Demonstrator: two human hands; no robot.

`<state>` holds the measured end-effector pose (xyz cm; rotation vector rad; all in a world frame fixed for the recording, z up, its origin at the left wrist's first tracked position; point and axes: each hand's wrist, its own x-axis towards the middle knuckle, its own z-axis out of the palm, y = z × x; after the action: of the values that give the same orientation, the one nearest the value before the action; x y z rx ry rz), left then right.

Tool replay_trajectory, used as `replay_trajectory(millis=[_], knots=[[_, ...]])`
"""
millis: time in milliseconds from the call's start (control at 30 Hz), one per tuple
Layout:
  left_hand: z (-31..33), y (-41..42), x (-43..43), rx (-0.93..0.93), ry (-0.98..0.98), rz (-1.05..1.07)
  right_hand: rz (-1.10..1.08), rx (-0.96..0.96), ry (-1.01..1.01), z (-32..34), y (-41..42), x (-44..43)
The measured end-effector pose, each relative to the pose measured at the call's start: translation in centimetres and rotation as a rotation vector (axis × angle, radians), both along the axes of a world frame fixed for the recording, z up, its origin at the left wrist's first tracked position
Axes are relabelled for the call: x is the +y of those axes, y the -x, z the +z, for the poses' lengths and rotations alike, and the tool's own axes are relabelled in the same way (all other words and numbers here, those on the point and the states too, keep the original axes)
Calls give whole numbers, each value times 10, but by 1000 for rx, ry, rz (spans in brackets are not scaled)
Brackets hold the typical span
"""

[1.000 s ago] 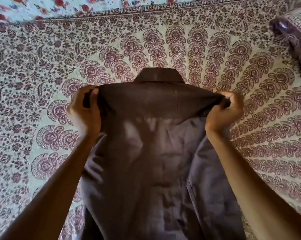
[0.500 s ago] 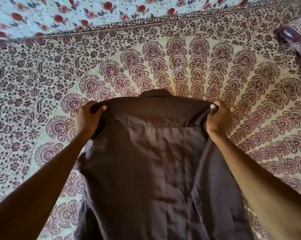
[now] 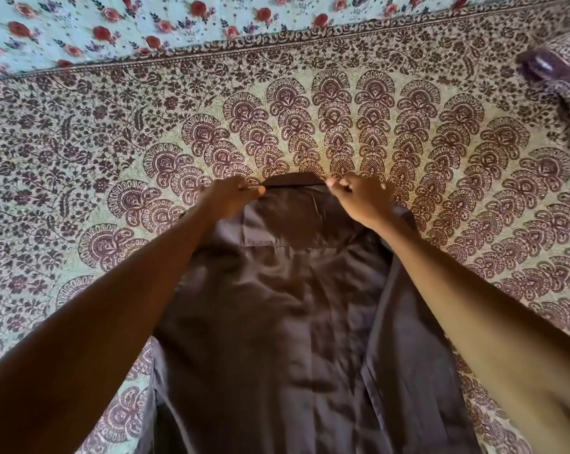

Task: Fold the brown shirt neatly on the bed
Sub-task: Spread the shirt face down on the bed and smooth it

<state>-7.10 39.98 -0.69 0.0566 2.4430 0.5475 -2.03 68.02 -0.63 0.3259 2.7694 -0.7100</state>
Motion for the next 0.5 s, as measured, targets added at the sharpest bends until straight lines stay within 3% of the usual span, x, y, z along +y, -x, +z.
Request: replay_trajectory(millis=[100,233,300,433,500], knots=[[2,11,18,-29,-19,-61,98,-62,75,1,15,-16],[6,-5,25,349,-88,133,-116,192,111,-2,12,-24],[-5,-15,22,354,-106,137,-110,172,-8,-11,7,-24],[-16,-20,17,286,25,156,-35,66,-188,-23,1,-20],[-14,-24,20,337,116,160,-9,63,-256,-21,-5,-14]])
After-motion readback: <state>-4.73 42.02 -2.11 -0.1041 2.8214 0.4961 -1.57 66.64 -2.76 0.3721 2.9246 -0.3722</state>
